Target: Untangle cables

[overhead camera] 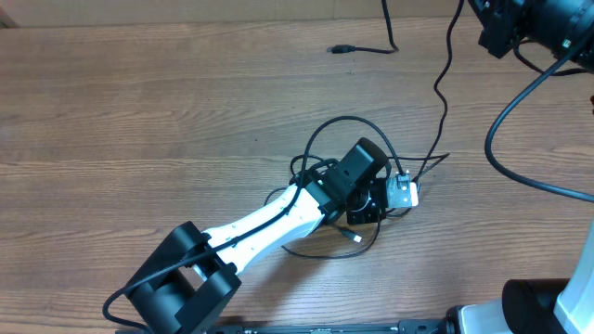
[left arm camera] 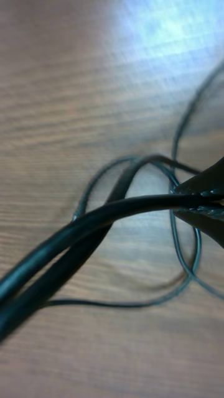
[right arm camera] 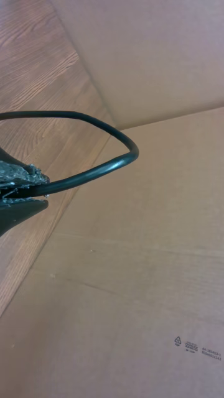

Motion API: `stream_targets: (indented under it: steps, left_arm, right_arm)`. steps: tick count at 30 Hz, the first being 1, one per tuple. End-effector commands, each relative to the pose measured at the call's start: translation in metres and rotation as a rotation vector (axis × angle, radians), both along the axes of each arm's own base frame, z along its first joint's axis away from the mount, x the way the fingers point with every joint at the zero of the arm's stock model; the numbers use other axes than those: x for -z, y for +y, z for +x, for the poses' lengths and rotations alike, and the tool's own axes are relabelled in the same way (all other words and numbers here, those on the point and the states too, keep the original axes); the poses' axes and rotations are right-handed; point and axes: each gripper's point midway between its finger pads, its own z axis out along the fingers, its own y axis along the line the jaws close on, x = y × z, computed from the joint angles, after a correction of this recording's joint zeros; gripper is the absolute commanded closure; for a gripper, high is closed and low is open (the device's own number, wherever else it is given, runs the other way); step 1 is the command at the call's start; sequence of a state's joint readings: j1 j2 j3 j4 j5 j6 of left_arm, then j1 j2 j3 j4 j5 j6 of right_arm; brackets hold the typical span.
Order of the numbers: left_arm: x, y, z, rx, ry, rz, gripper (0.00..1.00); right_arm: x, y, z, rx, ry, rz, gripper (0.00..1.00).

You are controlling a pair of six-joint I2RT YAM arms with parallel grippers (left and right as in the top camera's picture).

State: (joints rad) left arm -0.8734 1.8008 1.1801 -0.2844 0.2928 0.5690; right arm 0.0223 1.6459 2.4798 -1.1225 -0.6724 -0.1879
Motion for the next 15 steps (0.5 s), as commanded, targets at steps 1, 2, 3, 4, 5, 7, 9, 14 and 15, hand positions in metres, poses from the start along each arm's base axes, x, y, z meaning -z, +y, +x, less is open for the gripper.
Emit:
stream_targets:
  steps: [1,2,3,4,5,7,9,14,15]
  left_arm:
    - [-0.037,-0.014,-0.023,-0.023,0.169,-0.142,0.96]
    - [-0.046,-0.014,-0.027,-0.025,0.198,-0.168,0.96]
    - [-0.055,-0.015,-0.031,-0.023,0.219,-0.189,0.96]
    - [-0.066,-0.015,-0.037,-0.016,0.24,-0.215,0.96]
    - [-0.077,-0.015,-0.042,-0.005,0.261,-0.243,0.96]
    - [-0.097,-0.016,-0.054,0.028,0.301,-0.296,0.96]
    - [-0.113,-0.016,-0.063,0.064,0.325,-0.338,0.96]
    - [-0.123,-0.018,-0.072,0.071,0.393,-0.372,0.96]
    - [-0.123,-0.019,-0.072,0.067,0.399,-0.371,0.96]
  right_arm:
    - [-0.005,0.0,-0.004,0.006,-0.016,-0.001,0.96]
    - [-0.005,0.0,-0.004,0.006,-0.016,-0.001,0.96]
    - [-0.005,0.0,-0.004,0.006,-0.015,-0.001,0.96]
    - [-0.005,0.0,-0.004,0.006,-0.015,-0.001,0.96]
    - [-0.005,0.0,-0.004,0.006,-0.015,-0.001,0.96]
    - [-0.005,0.0,-0.004,0.006,-0.015,-0.001,0.96]
    - [-0.005,0.0,-0.004,0.006,-0.015,-0.001,0.96]
    - [-0.005,0.0,-0.004,0.006,-0.015,-0.001,0.96]
    - [-0.005,0.0,-0.004,0.006,-0.015,-0.001,0.96]
